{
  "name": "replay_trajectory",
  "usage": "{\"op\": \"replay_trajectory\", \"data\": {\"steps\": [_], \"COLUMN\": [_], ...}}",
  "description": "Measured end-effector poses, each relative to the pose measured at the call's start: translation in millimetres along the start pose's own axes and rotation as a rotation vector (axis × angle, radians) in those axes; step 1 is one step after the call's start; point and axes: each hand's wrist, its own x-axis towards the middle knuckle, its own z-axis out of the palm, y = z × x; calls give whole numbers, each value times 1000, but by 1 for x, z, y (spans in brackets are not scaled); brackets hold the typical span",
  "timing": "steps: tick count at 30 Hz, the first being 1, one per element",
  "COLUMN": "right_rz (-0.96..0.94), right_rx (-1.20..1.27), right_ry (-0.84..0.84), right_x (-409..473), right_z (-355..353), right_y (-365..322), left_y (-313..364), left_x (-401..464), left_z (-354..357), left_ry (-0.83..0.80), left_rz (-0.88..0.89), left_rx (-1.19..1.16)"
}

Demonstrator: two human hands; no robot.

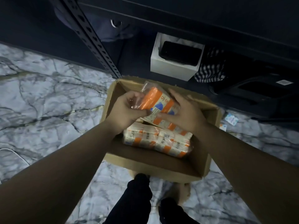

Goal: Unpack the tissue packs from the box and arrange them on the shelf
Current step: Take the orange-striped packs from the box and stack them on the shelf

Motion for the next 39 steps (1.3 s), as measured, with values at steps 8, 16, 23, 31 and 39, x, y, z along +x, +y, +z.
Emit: {"op": "replay_trajectory", "data": {"steps": [8, 16, 23, 31, 39], "right_rz": [0, 2, -16, 35, 48], "right_rx": [53, 192, 166, 287, 467], "right_ry": [-64, -12, 58, 33, 207], "right_x": [-4, -18, -16, -24, -65], "right_z": [-25, -22, -8, -2, -38], "right_y": [-6, -2, -1, -12, -56], "left_y": [20, -16, -98, -101, -3], "left_x": [-12, -10, -4, -15, -69], "left_z": [-1, -11, -21, -13, -19], "left_ry": [-99, -89, -269, -185, -124], "left_rz": [39, -64, -325, -132, -6], "left_rx": [8, 142, 696, 780, 596]}}
